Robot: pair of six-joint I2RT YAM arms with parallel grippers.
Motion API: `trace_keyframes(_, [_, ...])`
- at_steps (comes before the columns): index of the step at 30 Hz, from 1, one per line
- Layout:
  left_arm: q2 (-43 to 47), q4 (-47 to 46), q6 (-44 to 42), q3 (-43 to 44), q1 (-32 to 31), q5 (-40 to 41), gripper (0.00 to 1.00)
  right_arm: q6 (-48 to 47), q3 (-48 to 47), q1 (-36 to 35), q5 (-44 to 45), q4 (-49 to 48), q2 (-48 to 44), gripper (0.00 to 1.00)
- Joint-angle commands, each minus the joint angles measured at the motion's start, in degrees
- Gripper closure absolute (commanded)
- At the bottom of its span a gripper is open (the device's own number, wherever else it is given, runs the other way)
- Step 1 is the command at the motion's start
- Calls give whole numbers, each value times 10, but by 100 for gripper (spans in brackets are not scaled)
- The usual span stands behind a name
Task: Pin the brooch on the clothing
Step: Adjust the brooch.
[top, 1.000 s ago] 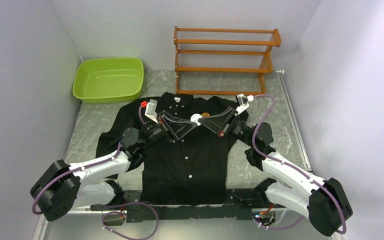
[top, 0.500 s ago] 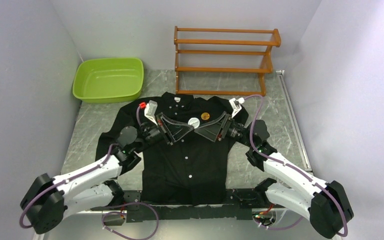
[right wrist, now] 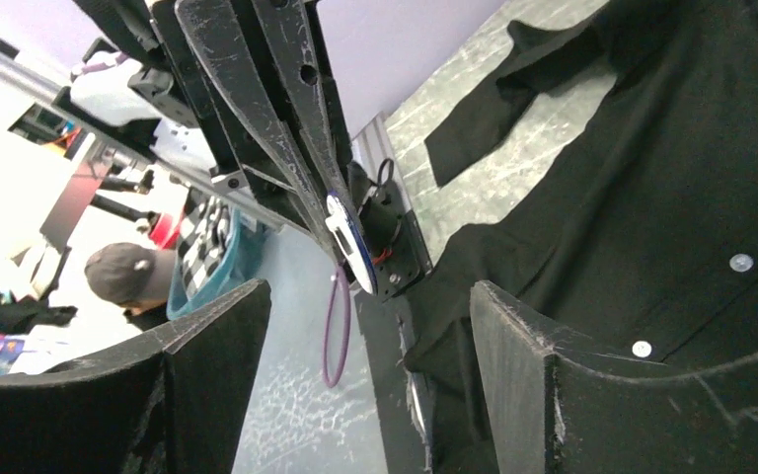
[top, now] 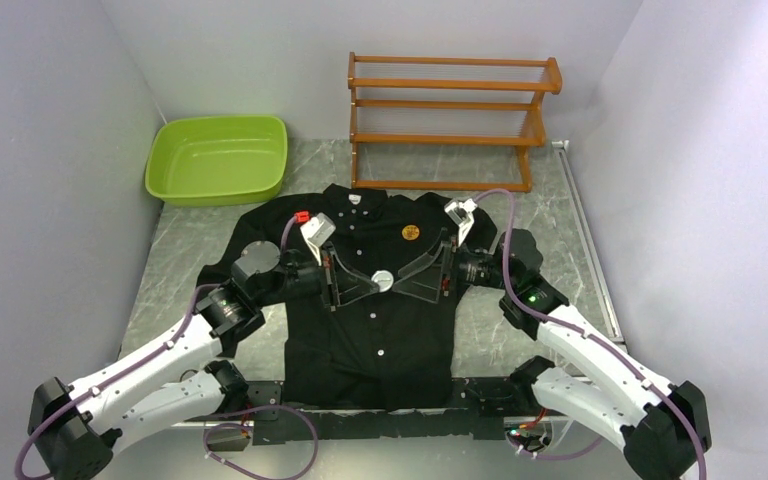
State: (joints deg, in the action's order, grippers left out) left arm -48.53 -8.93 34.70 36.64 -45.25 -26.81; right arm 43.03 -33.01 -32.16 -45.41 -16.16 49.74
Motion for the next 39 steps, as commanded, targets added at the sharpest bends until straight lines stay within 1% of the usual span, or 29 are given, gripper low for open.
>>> trace_keyframes(1, [-8, -8, -11, 14, -2, -54, 97, -42, -34, 1, -46, 28, 9, 26])
trace_keyframes(4, [-22, -29, -4, 16, -2, -65, 97, -57, -47, 0, -49, 43, 20, 34])
trace_keyframes(6, [-31, -30, -3, 20, -2, -71, 97, -62, -52, 0, -56, 47, 29, 37])
trace_keyframes(9, [-40, -35, -1, 20, -2, -81, 97, -60, -57, -2, -64, 39, 39, 38])
trace_keyframes(11, [-43, -35, 1, 20, -2, -81, 97, -58, -57, -3, -67, 32, 43, 44])
trace_keyframes(17, [-37, -45, 5, 12, -2, -73, 97, -69, -61, -6, -85, 39, 60, 53])
trace_keyframes(20, [-35, -44, 5, 11, -2, -72, 97, -79, -64, -8, -84, 50, 62, 61])
trace_keyframes(25, [-41, -43, 8, 12, -2, -76, 97, -90, -73, -8, -75, 64, 63, 62])
trace_keyframes(26, [-43, -44, 9, 12, -2, -76, 97, -92, -75, -8, -71, 68, 63, 65])
trace_keyframes(27, [-45, -46, 11, 12, -2, -78, 97, -94, -77, -8, -65, 72, 63, 70])
trace_keyframes(28, [-47, -48, 13, 12, -1, -81, 97, -95, -78, -8, -58, 75, 63, 71])
trace_keyframes(31, [-50, -52, 16, 11, -2, -84, 97, -105, -82, -8, -47, 86, 65, 69])
trace_keyframes(33, [-50, -52, 16, 12, -2, -84, 97, -113, -85, -8, -45, 93, 67, 70])
trace_keyframes(36, [-47, -47, 15, 14, -2, -83, 97, -122, -86, -9, -28, 105, 62, 79])
trace_keyframes(38, [-46, -44, 14, 15, -2, -83, 97, -130, -88, -9, -13, 115, 58, 95])
trace_keyframes(39, [-46, -43, 14, 15, -2, -83, 97, -135, -90, -9, -3, 123, 56, 100])
